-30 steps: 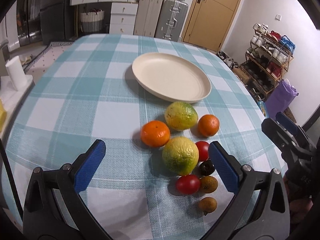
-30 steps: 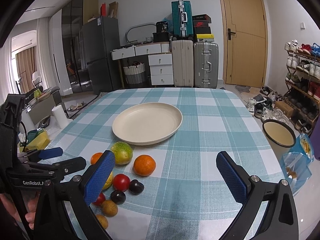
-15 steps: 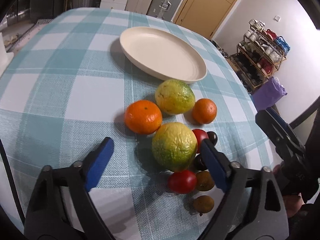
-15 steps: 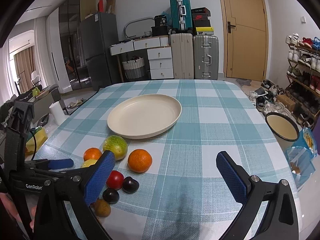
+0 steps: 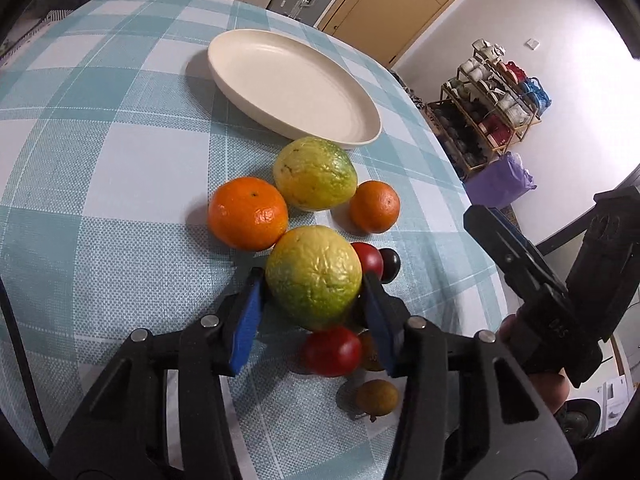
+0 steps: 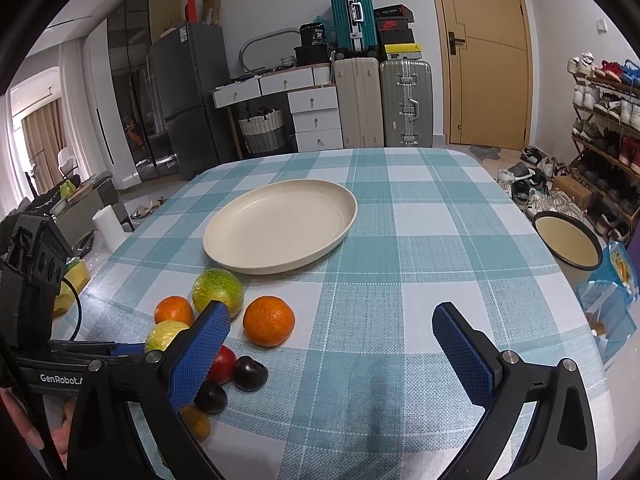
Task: Organize fruits
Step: 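Lower the left tool and grasp the large yellow-green citrus, then grasp the green citrus with the right tool while the left tool holds its citrus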
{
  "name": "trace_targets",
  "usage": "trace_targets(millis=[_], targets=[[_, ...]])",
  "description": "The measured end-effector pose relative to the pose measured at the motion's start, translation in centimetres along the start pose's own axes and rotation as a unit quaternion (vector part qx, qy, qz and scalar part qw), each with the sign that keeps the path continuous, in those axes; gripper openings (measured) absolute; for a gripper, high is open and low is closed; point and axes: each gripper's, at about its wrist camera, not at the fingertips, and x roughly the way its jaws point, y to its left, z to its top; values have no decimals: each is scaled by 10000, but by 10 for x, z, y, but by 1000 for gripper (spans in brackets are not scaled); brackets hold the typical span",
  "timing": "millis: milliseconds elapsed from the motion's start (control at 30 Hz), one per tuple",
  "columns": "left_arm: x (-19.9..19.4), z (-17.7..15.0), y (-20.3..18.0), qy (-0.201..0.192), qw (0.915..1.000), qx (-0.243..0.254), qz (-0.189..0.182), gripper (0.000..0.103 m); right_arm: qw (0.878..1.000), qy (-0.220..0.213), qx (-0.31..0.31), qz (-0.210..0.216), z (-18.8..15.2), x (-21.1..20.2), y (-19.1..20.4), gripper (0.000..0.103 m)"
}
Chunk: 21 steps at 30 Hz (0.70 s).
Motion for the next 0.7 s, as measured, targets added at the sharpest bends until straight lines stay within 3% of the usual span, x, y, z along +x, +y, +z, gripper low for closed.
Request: trace_targets(millis=[700], targets=[[-10,-2,3,-35,9986,136,-509,45,9998,119,-100,121,9,15,13,103]])
